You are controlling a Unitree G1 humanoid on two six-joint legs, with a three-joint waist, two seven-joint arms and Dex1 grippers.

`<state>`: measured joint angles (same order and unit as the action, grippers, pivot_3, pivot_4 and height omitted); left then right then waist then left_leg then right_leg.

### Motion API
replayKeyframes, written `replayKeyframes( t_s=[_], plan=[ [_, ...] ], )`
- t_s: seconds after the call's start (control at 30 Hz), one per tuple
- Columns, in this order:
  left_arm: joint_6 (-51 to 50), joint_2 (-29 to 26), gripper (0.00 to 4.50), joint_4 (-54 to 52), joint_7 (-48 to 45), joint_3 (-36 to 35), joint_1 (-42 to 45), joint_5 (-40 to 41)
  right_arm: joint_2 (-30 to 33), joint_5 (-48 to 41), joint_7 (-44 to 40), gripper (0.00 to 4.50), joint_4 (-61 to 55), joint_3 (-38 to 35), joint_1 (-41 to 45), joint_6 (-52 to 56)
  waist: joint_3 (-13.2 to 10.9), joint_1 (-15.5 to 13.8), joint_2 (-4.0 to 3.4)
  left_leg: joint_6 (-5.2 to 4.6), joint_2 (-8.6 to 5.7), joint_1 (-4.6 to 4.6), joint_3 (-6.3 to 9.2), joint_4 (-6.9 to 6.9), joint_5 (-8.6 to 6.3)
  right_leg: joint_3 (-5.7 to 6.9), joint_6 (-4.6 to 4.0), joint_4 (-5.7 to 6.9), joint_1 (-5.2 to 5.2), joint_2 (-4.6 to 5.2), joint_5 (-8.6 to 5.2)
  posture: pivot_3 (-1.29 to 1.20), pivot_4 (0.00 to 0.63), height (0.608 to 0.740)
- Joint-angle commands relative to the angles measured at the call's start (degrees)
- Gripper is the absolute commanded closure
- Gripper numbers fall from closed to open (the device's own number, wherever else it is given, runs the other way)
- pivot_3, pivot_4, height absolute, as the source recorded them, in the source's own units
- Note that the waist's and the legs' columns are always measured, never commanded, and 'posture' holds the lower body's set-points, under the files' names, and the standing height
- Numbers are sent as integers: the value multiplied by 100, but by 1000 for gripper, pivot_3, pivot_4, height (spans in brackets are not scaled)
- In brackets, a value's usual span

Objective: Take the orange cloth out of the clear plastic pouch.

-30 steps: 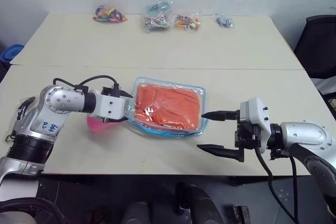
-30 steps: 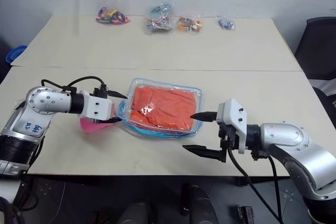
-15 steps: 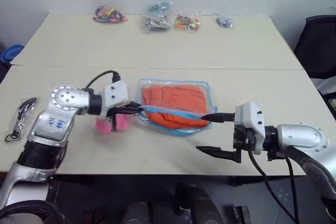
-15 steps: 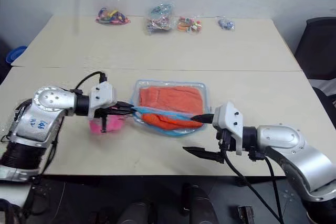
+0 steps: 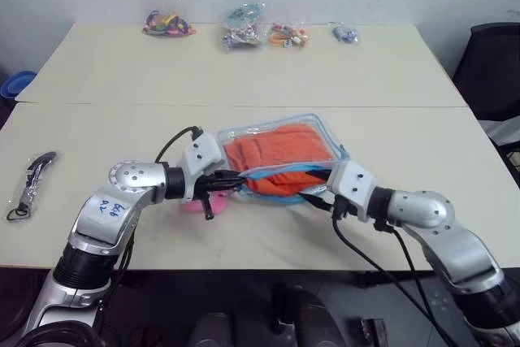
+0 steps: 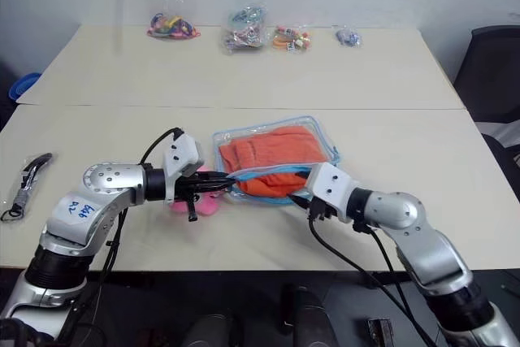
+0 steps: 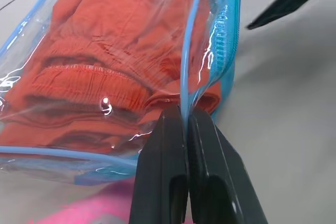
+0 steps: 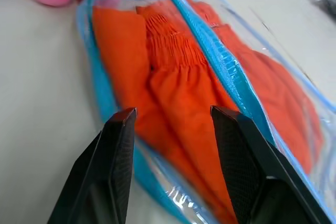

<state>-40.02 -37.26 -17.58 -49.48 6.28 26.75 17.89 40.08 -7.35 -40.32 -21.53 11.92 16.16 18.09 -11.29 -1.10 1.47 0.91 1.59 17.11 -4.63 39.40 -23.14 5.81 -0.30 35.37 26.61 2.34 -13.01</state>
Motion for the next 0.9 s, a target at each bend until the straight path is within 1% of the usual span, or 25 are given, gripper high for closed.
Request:
replayKeyframes(
  t_s=[0.03,0.13,0.3,0.4,0.5,0.63,0.8,0.9],
  plan=[
    [45,-30,4500,-238,38,-54,53,54,121,559,-50,2231,230,137,78,-623,0,-2,0,0,-1,0,0,0,0,0,0,-1,0,1,0,0,150,740],
    [44,-27,4500,-245,67,-75,49,57,251,934,-143,2231,429,222,68,-1084,0,-6,0,-1,-1,0,0,0,0,0,0,-2,-1,1,0,0,150,740],
    [85,-27,4500,-283,91,-71,-11,56,198,1951,352,2231,925,380,281,-1633,0,19,0,-1,-1,-1,0,0,0,-1,0,0,-2,1,0,0,150,740],
    [75,-11,4500,-320,99,-62,3,81,249,2472,444,2231,1118,535,352,-1981,0,37,0,0,-1,-1,0,0,0,-1,0,1,-1,1,0,0,150,740],
    [70,-7,4500,-320,103,-59,24,90,223,2736,474,2231,1233,569,372,-2173,0,45,0,1,0,-1,1,0,0,-1,-1,1,-1,1,-1,0,150,740],
    [100,7,4500,-279,100,-60,65,90,195,3378,547,2231,1369,802,557,-2436,0,60,0,1,0,-1,0,1,1,-2,-1,2,-2,1,-1,0,150,740],
    [110,17,4500,-279,109,-63,79,86,301,3643,328,2231,1269,837,526,-2623,0,106,0,4,0,-2,2,1,2,-1,-2,3,-2,1,-1,0,150,740],
    [111,24,4500,-282,118,-64,75,85,257,3708,313,2231,1284,809,517,-2667,0,106,0,4,0,-2,3,1,2,-1,-2,3,-3,1,-1,0,150,740]
  ],
)
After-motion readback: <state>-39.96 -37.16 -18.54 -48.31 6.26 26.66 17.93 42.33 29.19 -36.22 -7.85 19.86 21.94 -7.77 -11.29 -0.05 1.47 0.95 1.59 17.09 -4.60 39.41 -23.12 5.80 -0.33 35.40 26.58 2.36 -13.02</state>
